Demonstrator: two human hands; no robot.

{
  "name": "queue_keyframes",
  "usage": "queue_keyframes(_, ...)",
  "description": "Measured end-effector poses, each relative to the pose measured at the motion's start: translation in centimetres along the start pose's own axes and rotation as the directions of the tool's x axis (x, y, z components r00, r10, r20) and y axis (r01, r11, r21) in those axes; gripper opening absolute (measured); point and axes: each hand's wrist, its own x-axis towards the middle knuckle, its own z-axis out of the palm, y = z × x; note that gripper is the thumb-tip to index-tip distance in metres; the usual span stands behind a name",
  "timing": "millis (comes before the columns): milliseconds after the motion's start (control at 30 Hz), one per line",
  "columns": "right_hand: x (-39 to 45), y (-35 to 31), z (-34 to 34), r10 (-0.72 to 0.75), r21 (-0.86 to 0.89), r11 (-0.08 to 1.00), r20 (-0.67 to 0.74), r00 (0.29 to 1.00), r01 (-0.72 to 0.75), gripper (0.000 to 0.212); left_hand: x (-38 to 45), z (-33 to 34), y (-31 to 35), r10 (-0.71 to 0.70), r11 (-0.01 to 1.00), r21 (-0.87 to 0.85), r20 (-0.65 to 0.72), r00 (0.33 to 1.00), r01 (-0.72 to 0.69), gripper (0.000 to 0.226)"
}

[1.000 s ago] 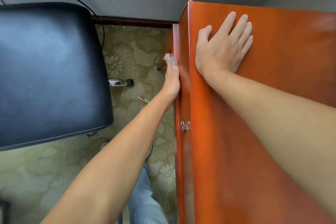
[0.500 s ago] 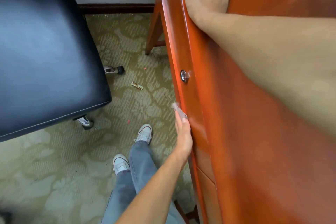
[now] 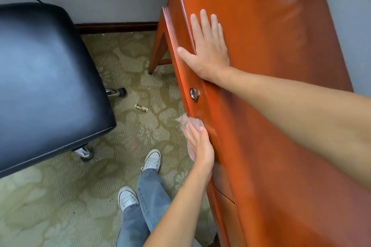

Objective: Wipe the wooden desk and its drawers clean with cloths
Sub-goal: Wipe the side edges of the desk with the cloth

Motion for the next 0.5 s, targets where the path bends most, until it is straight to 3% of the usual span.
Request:
queue_keyframes(167,0.2,-0.2,-0.1,0.030,0.062,0.998,-0.041,0.999,-0.028,0.081,-5.1,1.4,-1.0,0.104,0.994,-0.017,-0.019,0.994,-0.104,0.049)
queue_keyframes(333,0.0,-0.6,-0.2,0.048,0.055,0.997,-0.046,0.998,-0.045,0.079,-13.3,1.4,-6.1,0.009,1.000,0.020,0.076,0.997,-0.010,0.046)
queue_keyframes(433,0.0,-0.7,-0.2,0.057,0.024,0.998,-0.048,0.997,-0.056,0.079,-14.5,1.6,-6.7,-0.116,0.992,-0.042,0.086,0.989,0.120,0.046)
queue_keyframes(500,0.0,-0.8,-0.2,0.053,0.023,0.998,-0.043,0.998,-0.052,0.080,-12.9,1.3,-6.1,-0.117,0.983,-0.138,0.059,0.991,0.125,0.063)
